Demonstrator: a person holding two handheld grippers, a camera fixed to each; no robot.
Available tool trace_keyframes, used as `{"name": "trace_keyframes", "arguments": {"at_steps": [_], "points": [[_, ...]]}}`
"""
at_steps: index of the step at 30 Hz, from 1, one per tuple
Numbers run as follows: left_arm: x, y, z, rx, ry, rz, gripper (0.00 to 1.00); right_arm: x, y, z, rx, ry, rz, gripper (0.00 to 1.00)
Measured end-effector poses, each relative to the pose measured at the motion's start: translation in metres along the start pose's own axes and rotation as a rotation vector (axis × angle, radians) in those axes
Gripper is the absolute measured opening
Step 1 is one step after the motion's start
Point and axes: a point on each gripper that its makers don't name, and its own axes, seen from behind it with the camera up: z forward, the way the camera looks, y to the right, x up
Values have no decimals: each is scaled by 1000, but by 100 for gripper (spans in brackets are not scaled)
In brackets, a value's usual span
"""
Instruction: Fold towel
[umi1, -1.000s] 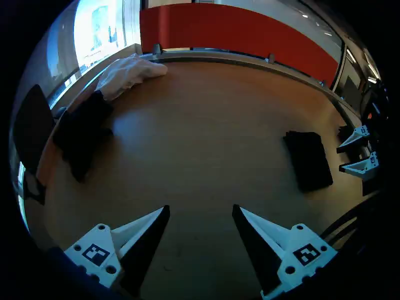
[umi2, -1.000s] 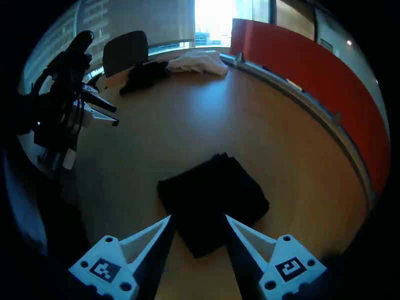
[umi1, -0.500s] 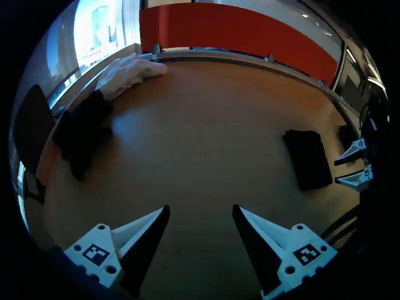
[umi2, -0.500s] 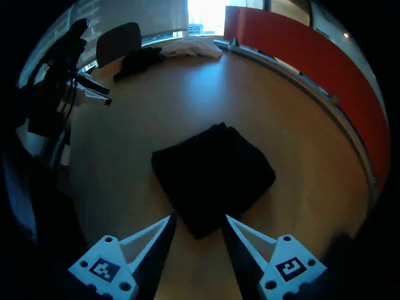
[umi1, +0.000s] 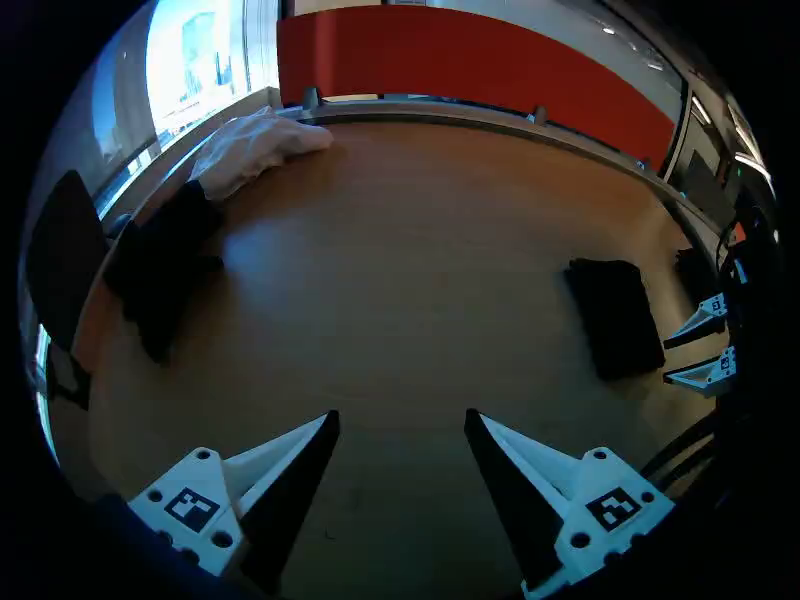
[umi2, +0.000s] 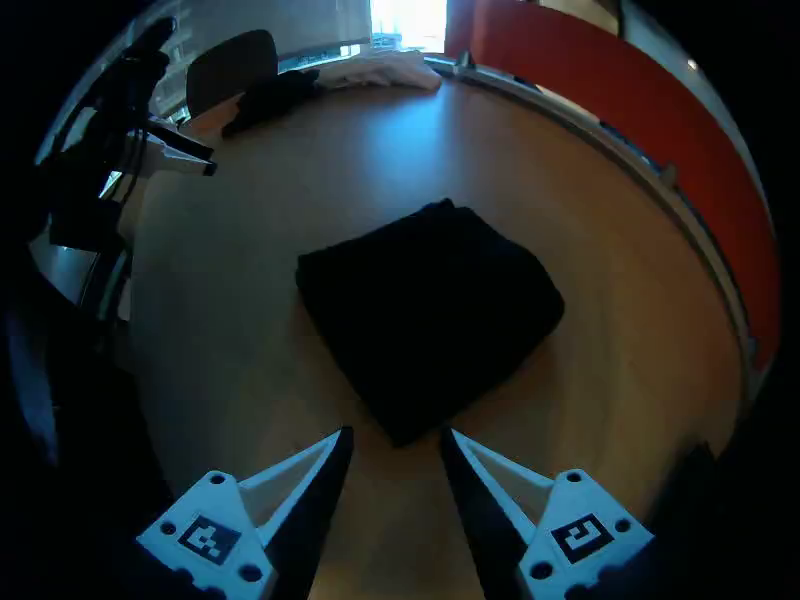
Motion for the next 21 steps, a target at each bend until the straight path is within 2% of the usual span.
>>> {"name": "trace_keyframes", "arguments": {"at_steps": [7, 13, 16, 21], "points": [[0, 0, 0, -1, 2, -1, 93, -6, 2, 4, -6, -10, 24, 54], [0, 1, 0, -3, 2, 0, 93, -8, 2, 7, -12, -13, 41, 40], [0, 2, 0, -4, 2, 0, 93, -7, 3, 9, -18, -8, 51, 32], [0, 2, 0, -5, 2, 0, 93, -6, 5, 9, -27, -3, 72, 12]]}}
